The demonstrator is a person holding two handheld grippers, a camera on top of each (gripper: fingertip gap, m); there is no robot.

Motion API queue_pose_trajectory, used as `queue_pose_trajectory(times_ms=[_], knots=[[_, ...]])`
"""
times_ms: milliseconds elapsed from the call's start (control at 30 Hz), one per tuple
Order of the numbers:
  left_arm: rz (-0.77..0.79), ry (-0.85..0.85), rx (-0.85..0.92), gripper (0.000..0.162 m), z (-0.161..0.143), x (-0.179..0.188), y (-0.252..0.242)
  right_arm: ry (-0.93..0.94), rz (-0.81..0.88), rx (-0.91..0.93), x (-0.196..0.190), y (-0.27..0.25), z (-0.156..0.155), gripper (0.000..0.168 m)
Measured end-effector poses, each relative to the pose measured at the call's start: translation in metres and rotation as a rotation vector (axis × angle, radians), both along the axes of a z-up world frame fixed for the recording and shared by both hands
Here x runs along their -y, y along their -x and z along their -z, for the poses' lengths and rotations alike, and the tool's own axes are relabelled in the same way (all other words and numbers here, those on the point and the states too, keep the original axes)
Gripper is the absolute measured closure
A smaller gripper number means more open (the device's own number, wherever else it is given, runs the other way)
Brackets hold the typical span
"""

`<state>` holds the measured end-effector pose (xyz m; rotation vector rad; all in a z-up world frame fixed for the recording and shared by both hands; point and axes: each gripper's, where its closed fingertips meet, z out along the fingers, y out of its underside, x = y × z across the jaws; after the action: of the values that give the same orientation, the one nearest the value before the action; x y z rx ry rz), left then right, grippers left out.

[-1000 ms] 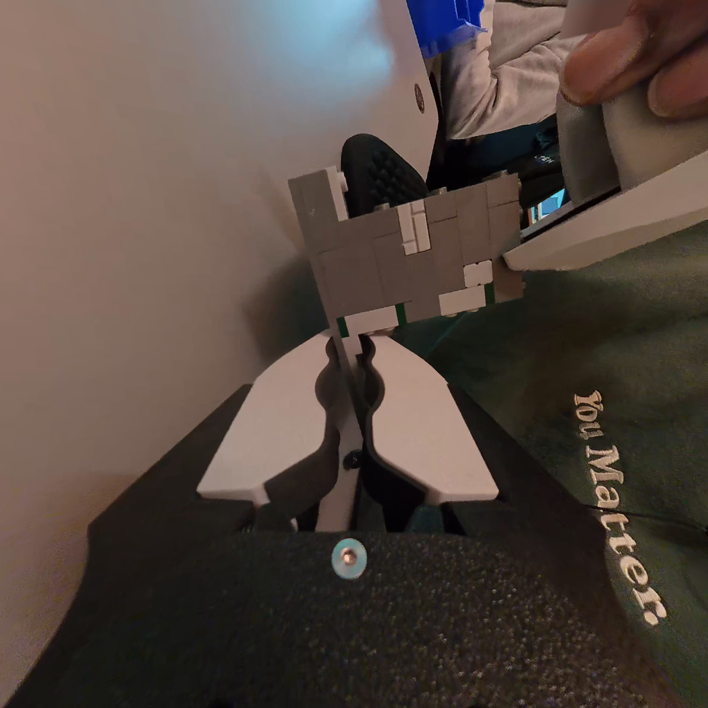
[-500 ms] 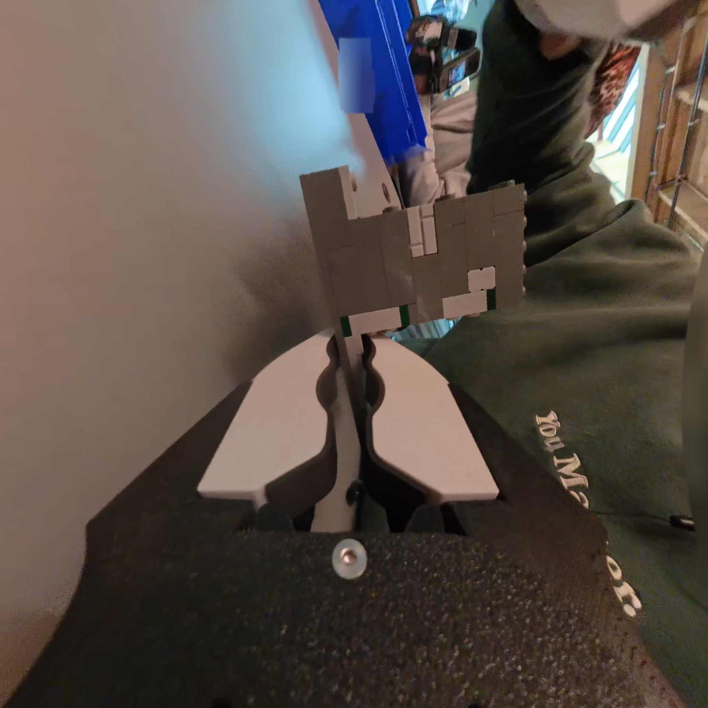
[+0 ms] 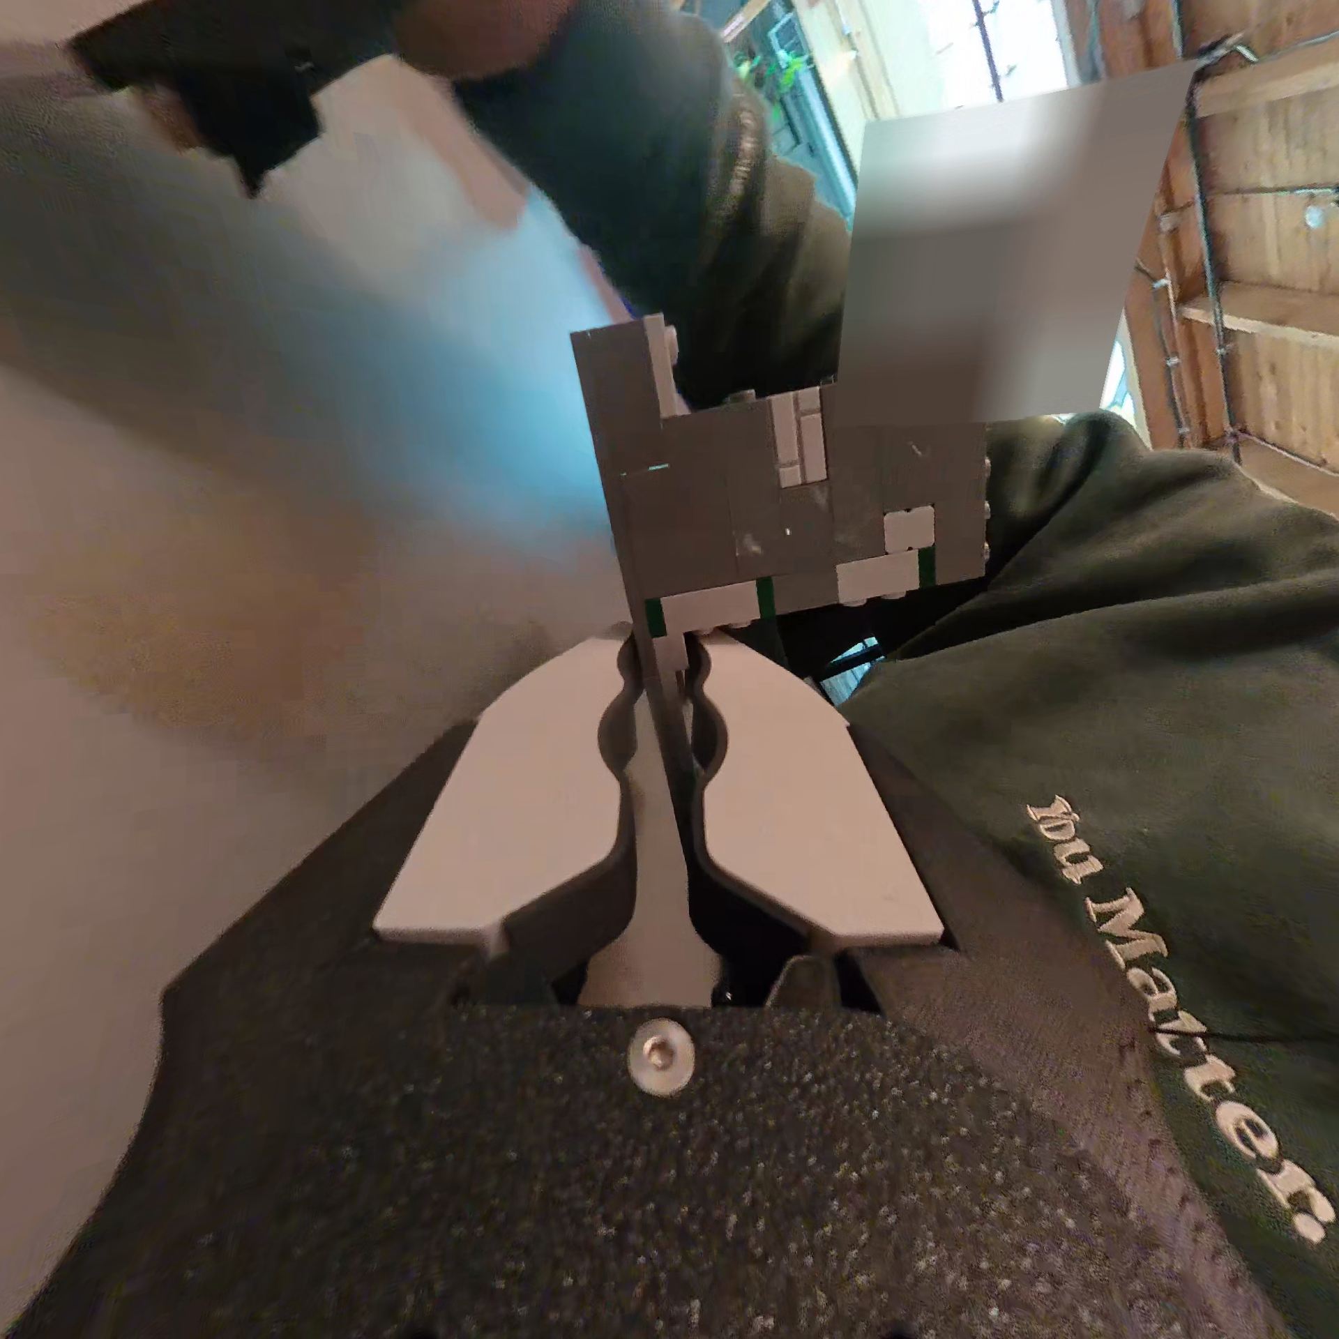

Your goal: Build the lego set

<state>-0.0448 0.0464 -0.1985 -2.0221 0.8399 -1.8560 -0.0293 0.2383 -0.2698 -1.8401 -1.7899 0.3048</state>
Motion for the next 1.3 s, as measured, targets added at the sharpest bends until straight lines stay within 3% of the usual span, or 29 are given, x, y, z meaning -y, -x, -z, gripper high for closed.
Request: queue_pose_trajectory(times_ms=[167, 200, 367, 500, 633, 733, 833, 1000, 1300], knots=[[0.002, -0.219, 0.052, 0.152, -0.015, 0.002, 0.001, 0.067, -0.002, 0.018, -0.005, 0.007, 0.012, 0.149], [-0.004, -0.240, 0.066, 0.153, -0.018, 0.001, 0.001, 0.085, -0.005, 0.014, -0.003, 0.007, 0.012, 0.156], [-0.009, -0.320, 0.048, 0.153, -0.019, -0.001, 0.002, 0.176, -0.017, 0.001, 0.019, 0.002, 0.009, 0.157], [-0.038, -0.223, 0.063, 0.152, -0.018, -0.008, 0.005, 0.361, -0.061, -0.017, 0.066, -0.012, -0.003, 0.157], [-0.093, -0.182, 0.042, 0.152, -0.012, -0.021, 0.012, 0.612, -0.194, 0.066, 0.140, -0.044, -0.008, 0.157], [-0.116, -0.176, 0.024, 0.152, -0.009, -0.026, 0.016, 0.689, -0.244, 0.154, 0.177, -0.067, -0.001, 0.156], [-0.146, -0.145, 0.022, 0.152, -0.007, -0.030, 0.015, 0.662, -0.211, 0.137, 0.179, -0.071, 0.006, 0.151], [-0.202, -0.142, -0.014, 0.152, 0.000, -0.035, 0.019, 0.379, -0.110, 0.003, 0.150, -0.073, -0.009, 0.147], [-0.164, -0.174, 0.022, 0.152, 0.001, -0.026, 0.017, -0.095, -0.160, -0.030, 0.173, -0.068, -0.001, 0.149]])
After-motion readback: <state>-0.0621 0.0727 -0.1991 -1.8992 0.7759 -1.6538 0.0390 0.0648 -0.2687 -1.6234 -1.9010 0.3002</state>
